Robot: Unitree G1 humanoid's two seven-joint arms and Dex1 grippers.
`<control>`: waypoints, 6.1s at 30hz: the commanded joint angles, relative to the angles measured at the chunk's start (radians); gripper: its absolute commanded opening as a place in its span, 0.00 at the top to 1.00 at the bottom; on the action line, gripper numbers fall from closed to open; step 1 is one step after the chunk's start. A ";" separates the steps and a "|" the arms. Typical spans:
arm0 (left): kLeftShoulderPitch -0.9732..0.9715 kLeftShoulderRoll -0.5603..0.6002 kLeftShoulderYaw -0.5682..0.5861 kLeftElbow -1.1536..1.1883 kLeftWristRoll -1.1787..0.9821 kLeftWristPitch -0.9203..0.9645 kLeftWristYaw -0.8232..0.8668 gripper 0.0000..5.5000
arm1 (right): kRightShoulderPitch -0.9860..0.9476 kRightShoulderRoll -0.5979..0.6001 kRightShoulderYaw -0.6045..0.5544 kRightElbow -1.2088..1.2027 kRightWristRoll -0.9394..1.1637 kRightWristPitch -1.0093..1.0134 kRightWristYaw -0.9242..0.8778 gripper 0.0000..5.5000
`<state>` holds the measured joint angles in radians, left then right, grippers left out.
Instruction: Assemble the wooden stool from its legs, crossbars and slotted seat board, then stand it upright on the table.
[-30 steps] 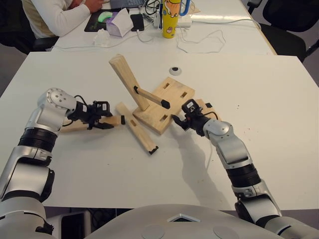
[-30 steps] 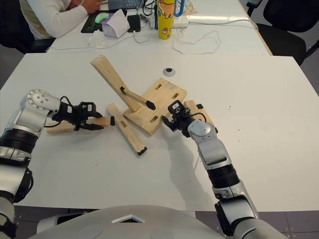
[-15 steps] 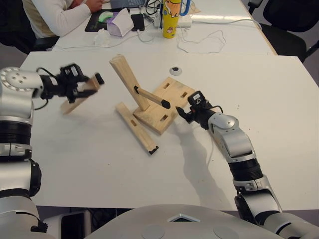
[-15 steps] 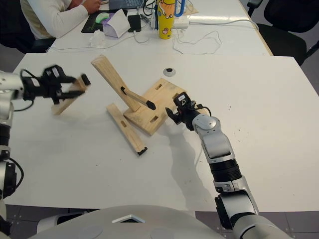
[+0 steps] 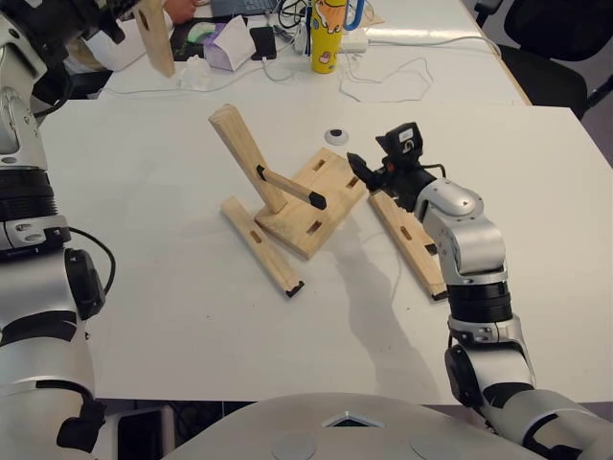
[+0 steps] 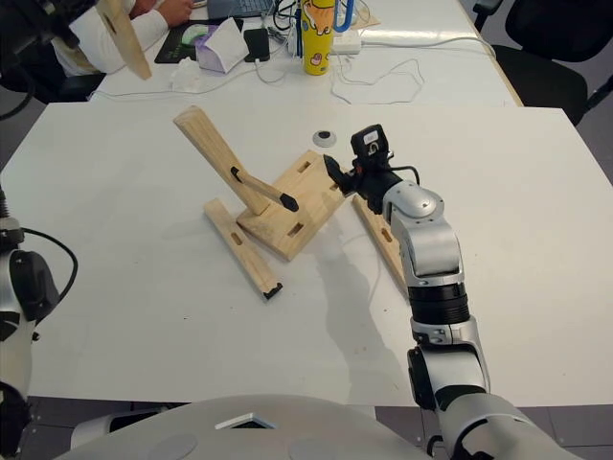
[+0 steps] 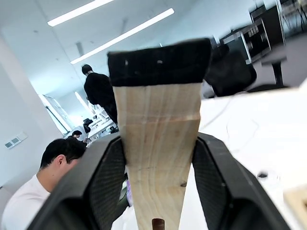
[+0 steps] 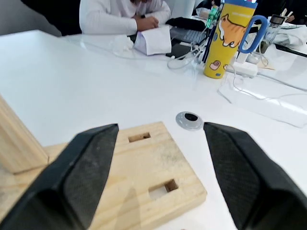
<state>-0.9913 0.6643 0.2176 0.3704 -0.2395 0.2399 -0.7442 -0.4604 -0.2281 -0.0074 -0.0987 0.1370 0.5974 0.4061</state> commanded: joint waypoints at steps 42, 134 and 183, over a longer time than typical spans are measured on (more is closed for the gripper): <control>0.204 -0.912 0.333 -0.416 -1.296 0.127 1.155 0.63 | -0.418 0.144 -0.241 0.156 0.784 0.028 0.059 0.40; 0.288 -0.700 0.109 -0.464 -1.128 0.089 1.016 0.41 | -0.661 0.018 -0.524 0.569 0.779 -0.193 -0.170 0.82; 0.681 -0.284 -0.465 -0.130 0.232 0.007 0.356 0.41 | -0.429 0.010 -0.541 0.241 0.890 0.094 -0.462 0.82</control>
<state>-0.3355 0.3901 -0.2169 0.2705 -0.0275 0.2222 -0.3527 -0.8740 -0.2184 -0.5426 0.1587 1.0012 0.6932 -0.0474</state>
